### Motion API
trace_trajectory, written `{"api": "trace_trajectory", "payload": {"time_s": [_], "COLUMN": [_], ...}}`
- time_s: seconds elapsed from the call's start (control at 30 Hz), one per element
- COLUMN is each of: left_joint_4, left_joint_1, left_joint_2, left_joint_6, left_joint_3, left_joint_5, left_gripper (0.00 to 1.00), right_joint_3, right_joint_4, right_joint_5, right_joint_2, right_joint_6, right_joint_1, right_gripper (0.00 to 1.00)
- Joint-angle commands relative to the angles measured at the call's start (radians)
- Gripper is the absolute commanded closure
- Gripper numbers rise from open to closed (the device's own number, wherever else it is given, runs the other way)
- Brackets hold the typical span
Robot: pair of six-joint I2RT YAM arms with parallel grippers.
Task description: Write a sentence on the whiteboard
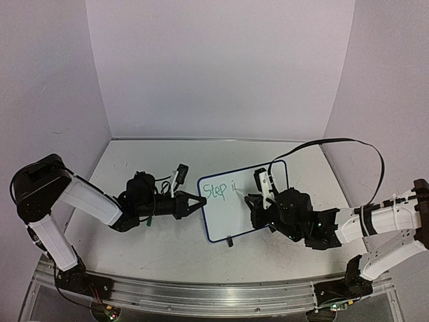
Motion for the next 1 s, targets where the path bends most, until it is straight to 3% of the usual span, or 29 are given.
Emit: {"api": "trace_trajectory", "payload": {"time_s": [0.0, 0.97], "left_joint_4": [-0.044, -0.044], "left_joint_1": [-0.013, -0.021], "left_joint_2": [-0.008, 0.002], "left_joint_6": [0.015, 0.012], "left_joint_3": [0.02, 0.026], "left_joint_5": [0.003, -0.002], "left_gripper": [1.0, 1.0], "right_joint_3": [0.04, 0.062], "right_joint_4": [0.027, 0.014], "right_joint_5": [0.037, 0.105], "right_joint_2": [0.011, 0.004], "right_joint_6": [-0.018, -0.022], "right_joint_1": [-0.003, -0.013], "right_gripper": [1.0, 1.0]}}
